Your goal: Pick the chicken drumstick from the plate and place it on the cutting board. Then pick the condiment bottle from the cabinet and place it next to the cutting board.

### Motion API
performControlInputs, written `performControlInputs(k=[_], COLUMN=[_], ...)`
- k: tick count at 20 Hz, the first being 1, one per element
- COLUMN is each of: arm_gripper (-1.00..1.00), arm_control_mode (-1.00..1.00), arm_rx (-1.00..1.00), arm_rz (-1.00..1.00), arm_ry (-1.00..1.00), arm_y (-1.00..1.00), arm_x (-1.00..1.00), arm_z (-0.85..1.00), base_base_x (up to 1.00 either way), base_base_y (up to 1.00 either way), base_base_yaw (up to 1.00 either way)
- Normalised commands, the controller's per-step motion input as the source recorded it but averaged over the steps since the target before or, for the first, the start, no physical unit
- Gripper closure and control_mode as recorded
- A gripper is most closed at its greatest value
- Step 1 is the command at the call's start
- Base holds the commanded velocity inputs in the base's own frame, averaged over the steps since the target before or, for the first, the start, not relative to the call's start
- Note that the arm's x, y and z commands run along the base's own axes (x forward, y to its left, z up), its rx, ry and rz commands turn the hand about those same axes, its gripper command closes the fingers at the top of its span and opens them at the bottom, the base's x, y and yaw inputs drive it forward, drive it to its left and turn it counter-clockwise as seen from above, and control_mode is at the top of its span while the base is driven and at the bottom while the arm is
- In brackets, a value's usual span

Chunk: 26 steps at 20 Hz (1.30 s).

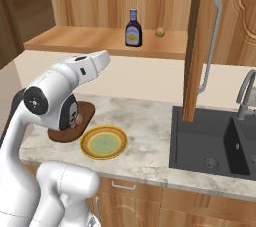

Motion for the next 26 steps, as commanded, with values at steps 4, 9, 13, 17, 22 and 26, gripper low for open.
performControlInputs(k=[4, 9, 13, 17, 22, 26], arm_gripper=[-1.0, -1.0, -1.0, -1.0, -1.0, -1.0], arm_control_mode=[-1.0, -1.0, -1.0, -1.0, -1.0, -1.0], arm_rx=[0.01, 0.06, 0.09, 0.1, 0.08, 0.06], arm_rz=[-0.03, 0.0, 0.0, 0.0, 0.0, 0.0], arm_ry=[0.0, 0.0, 0.0, 0.0, -0.01, 0.0], arm_y=[-0.15, -0.16, -0.03, 0.0, -0.01, -0.11], arm_x=[0.0, 0.0, 0.0, 0.0, 0.0, 0.0], arm_z=[0.01, 0.05, 0.14, 0.15, 0.07, 0.0], base_base_x=[0.0, 0.0, 0.0, 0.0, 0.0, 0.0], base_base_y=[0.0, 0.0, 0.0, 0.0, 0.0, 0.0], base_base_yaw=[0.0, 0.0, 0.0, 0.0, 0.0, 0.0])
